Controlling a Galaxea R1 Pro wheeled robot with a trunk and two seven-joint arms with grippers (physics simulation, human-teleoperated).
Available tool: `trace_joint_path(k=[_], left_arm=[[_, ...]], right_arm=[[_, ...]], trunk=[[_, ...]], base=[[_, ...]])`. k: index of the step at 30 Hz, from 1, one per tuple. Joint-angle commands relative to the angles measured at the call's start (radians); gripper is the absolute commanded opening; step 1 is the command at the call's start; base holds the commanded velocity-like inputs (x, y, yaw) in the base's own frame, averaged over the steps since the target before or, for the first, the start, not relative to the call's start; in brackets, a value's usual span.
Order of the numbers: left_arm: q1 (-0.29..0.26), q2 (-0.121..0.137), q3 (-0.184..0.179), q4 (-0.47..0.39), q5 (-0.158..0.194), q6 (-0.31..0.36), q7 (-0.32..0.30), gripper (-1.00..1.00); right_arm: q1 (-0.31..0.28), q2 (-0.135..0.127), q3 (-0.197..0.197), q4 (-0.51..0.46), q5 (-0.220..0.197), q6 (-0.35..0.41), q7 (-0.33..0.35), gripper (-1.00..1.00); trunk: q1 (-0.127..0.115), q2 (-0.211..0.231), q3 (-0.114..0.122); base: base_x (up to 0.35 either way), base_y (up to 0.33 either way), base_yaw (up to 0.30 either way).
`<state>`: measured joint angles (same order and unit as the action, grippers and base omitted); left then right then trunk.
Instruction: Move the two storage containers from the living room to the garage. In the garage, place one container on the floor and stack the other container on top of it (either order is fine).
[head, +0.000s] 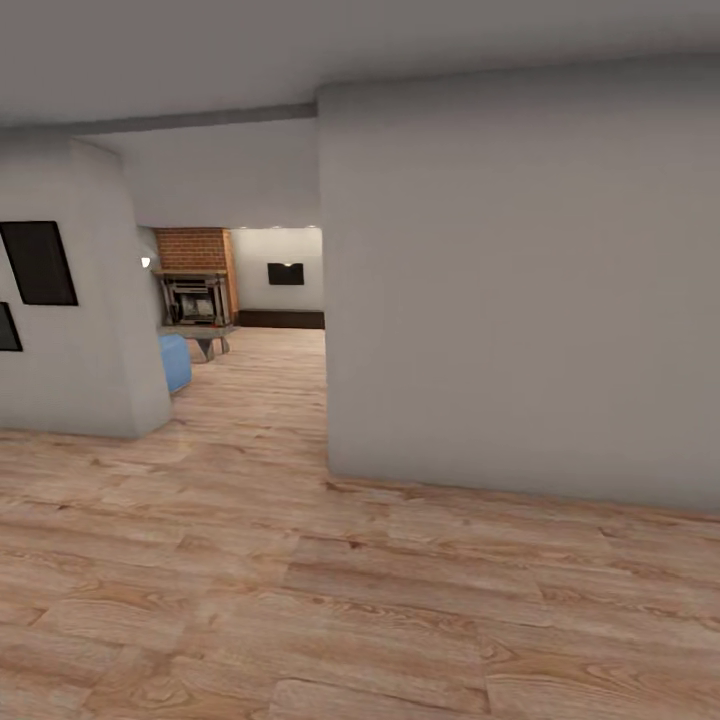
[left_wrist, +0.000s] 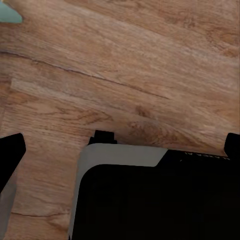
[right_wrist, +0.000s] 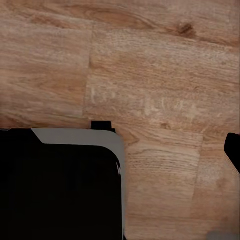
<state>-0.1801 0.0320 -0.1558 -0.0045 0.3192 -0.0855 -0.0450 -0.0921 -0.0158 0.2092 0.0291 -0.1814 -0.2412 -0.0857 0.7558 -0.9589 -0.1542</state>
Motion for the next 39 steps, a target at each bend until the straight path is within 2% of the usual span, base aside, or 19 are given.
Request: trace_joint_path(k=[1,26,39], left_arm=[[-0.001,0.0,-0.008,0.001,0.011,-0.003,-0.004,1.0],[-0.001,0.0,-0.008,0.001,0.011,-0.003,-0.004,1.0],[-0.001,0.0,-0.008,0.001,0.011,-0.003,-0.004,1.0]], right_arm=[[-0.001,0.0,0.009,0.003,-0.01,-0.006,-0.001,1.0],[-0.001,0.003,0.007,0.003,-0.012,-0.006,-0.009,1.0],[-0.001,0.002,0.006,0.003,-0.012,-0.006,-0.011,1.0]], trunk=[[0.001,-0.001,-0.001],[0.001,-0.001,-0.001],[0.001,-0.001,-0.001]], base=[[0.325,0.0,0.006],[0.325,0.0,0.004],[0.325,0.0,0.255]])
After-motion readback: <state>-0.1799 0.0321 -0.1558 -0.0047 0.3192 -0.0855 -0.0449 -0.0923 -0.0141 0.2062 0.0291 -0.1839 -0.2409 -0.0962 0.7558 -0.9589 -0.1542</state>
